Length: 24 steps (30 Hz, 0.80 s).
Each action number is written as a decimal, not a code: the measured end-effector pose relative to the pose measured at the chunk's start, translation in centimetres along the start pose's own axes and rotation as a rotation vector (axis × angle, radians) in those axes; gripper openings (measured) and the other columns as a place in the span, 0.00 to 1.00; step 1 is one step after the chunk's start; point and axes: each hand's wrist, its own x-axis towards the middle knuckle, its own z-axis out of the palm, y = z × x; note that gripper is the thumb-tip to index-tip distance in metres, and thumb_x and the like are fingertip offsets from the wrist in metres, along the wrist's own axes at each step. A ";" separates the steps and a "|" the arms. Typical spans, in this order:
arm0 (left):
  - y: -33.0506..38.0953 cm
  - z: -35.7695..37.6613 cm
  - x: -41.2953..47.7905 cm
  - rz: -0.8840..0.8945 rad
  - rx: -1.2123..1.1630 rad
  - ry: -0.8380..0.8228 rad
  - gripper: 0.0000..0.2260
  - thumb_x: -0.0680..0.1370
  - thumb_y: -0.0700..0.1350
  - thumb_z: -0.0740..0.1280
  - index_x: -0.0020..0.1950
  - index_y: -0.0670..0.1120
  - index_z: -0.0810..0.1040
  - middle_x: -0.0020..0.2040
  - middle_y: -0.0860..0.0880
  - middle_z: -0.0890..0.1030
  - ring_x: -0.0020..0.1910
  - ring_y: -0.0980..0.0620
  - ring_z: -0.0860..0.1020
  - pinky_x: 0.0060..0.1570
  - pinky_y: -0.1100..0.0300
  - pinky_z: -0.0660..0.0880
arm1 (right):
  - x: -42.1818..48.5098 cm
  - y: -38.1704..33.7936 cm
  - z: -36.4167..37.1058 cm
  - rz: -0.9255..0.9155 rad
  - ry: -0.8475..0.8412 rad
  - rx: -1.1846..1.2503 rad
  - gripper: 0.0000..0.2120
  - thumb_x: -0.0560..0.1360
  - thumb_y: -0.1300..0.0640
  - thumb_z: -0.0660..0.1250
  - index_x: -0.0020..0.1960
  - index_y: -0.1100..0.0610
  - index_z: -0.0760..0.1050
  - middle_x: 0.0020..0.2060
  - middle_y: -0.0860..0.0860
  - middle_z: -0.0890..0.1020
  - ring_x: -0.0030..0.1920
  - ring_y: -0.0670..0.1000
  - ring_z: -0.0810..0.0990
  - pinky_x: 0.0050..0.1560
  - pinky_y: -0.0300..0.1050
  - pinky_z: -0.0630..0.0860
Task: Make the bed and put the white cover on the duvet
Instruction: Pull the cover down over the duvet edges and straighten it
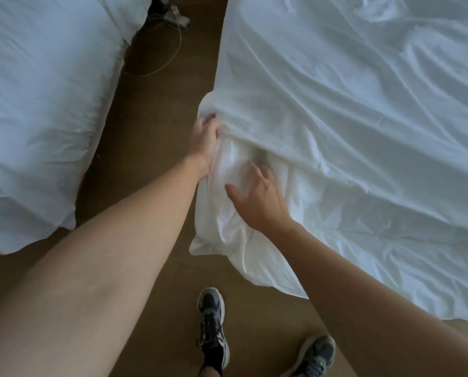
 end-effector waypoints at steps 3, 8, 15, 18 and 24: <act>-0.3 -0.8 3.7 -0.272 -0.232 0.017 0.22 0.78 0.60 0.62 0.61 0.46 0.81 0.57 0.43 0.84 0.57 0.42 0.83 0.47 0.51 0.82 | 2.9 -1.6 0.7 0.092 0.104 0.141 0.44 0.74 0.33 0.66 0.80 0.52 0.54 0.79 0.52 0.59 0.78 0.55 0.59 0.77 0.55 0.60; -0.4 -1.7 7.2 -0.261 -0.073 -0.319 0.35 0.68 0.73 0.72 0.64 0.50 0.82 0.60 0.42 0.84 0.60 0.42 0.82 0.63 0.46 0.76 | 6.8 -3.4 1.2 0.167 -0.017 0.173 0.48 0.68 0.38 0.76 0.78 0.57 0.59 0.75 0.54 0.69 0.75 0.55 0.67 0.72 0.47 0.65; 3.2 -2.4 7.8 -0.044 0.092 -0.121 0.15 0.59 0.41 0.68 0.43 0.44 0.83 0.39 0.48 0.83 0.38 0.48 0.82 0.36 0.57 0.77 | 9.4 -6.2 1.3 0.034 0.006 0.093 0.27 0.71 0.68 0.64 0.70 0.61 0.73 0.67 0.58 0.77 0.70 0.59 0.72 0.67 0.41 0.67; 3.1 -7.4 6.6 -0.036 0.128 0.077 0.09 0.65 0.38 0.69 0.44 0.45 0.81 0.37 0.51 0.81 0.36 0.50 0.80 0.33 0.62 0.74 | 8.5 -9.5 1.8 -0.066 -0.175 0.080 0.25 0.70 0.68 0.64 0.67 0.61 0.76 0.65 0.59 0.79 0.68 0.59 0.73 0.62 0.38 0.68; -1.2 -14.2 6.2 -0.254 0.371 0.251 0.21 0.72 0.38 0.68 0.65 0.39 0.77 0.57 0.42 0.81 0.50 0.42 0.80 0.34 0.58 0.73 | 5.8 -9.2 2.4 -0.118 -0.354 -0.318 0.30 0.77 0.36 0.63 0.76 0.45 0.66 0.75 0.47 0.70 0.75 0.53 0.66 0.71 0.50 0.62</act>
